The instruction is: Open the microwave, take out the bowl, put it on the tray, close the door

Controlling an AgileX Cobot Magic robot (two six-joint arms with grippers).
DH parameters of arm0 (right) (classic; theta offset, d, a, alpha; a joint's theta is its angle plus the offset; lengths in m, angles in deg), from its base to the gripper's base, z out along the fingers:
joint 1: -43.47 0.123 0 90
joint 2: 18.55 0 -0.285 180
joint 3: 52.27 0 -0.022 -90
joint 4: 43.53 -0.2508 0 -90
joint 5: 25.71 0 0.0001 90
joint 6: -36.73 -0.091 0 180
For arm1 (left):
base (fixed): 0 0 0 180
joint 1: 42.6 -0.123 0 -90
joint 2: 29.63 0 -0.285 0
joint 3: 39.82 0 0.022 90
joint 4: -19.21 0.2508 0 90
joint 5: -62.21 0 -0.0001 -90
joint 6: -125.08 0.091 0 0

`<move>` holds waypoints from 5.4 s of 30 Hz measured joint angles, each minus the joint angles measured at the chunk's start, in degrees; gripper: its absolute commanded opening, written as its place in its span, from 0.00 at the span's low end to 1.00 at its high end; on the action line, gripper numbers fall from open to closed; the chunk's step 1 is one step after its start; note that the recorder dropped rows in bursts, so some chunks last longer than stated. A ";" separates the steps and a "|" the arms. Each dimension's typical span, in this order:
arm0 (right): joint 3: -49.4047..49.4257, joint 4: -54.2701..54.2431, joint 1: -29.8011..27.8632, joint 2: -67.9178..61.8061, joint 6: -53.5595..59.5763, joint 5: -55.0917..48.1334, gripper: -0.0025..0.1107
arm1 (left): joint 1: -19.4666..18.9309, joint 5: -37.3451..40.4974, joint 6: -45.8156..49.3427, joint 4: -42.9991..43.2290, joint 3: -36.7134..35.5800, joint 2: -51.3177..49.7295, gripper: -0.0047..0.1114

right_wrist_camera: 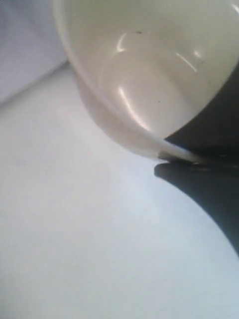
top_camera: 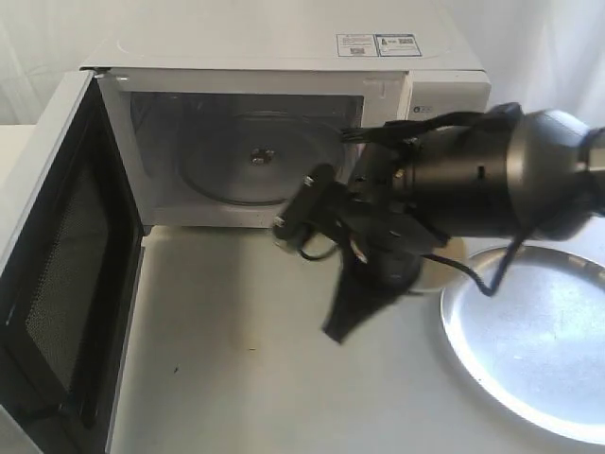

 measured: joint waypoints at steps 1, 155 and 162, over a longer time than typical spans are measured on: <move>1.62 0.31 -0.28 0.68 0.12 -3.03 0.02 | 0.00 0.00 0.00 0.00 0.00 0.00 0.04; 62.34 -21.49 -35.29 98.41 -6.79 36.94 0.02 | 0.00 0.00 0.00 0.00 0.00 0.00 0.04; 62.53 -20.98 -35.29 98.41 -6.79 27.34 0.02 | 0.00 0.00 0.00 0.00 0.00 0.00 0.04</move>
